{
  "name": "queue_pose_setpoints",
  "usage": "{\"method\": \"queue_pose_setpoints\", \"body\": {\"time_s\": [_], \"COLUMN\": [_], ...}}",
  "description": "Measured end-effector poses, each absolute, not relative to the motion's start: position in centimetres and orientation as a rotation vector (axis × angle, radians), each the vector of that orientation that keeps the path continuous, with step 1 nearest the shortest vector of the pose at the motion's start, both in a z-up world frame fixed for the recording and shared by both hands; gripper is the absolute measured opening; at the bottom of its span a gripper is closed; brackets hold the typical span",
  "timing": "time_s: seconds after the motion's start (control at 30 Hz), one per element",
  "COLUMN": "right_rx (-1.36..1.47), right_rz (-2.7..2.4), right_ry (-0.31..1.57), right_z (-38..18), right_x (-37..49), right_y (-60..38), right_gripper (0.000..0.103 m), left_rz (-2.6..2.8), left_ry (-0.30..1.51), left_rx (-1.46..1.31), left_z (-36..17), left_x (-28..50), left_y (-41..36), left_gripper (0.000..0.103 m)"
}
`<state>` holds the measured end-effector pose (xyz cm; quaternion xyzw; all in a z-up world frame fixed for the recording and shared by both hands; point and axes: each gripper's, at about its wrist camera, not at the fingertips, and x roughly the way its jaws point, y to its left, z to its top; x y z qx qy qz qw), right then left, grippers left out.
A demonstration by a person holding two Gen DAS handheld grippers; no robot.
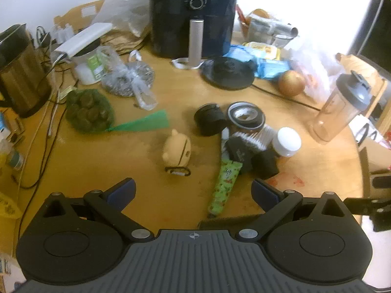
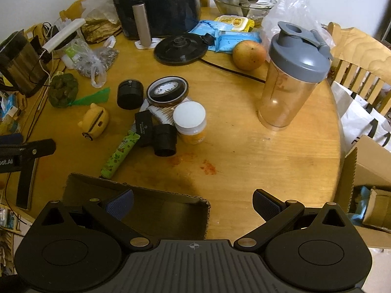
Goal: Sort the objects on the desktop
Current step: 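Grasp the beige pig-shaped figure with the left gripper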
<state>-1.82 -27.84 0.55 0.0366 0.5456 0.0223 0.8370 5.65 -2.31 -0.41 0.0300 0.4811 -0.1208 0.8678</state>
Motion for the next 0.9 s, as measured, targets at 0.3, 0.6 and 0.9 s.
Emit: {"method": "queue_pose_setpoints", "body": {"time_s": [0.3, 0.6, 0.9], "right_rx": [0.099, 0.193, 0.258], "right_rz": [0.065, 0.051, 0.036], "right_ry": [1.150, 1.148, 1.088], "right_z": [0.5, 0.3, 0.0], "right_x": [-1.8, -1.5, -1.2], "right_y": [-27.2, -27.4, -27.5], "right_gripper": [0.103, 0.103, 0.103], "left_rz": [-0.291, -0.344, -0.381], "left_ry": [0.999, 1.016, 1.023], "left_rx": [0.078, 0.072, 0.078], "left_z": [-1.3, -3.1, -5.0], "left_x": [7.6, 9.9, 12.8], "left_y": [-1.9, -0.8, -0.4], "left_gripper": [0.103, 0.103, 0.102]}}
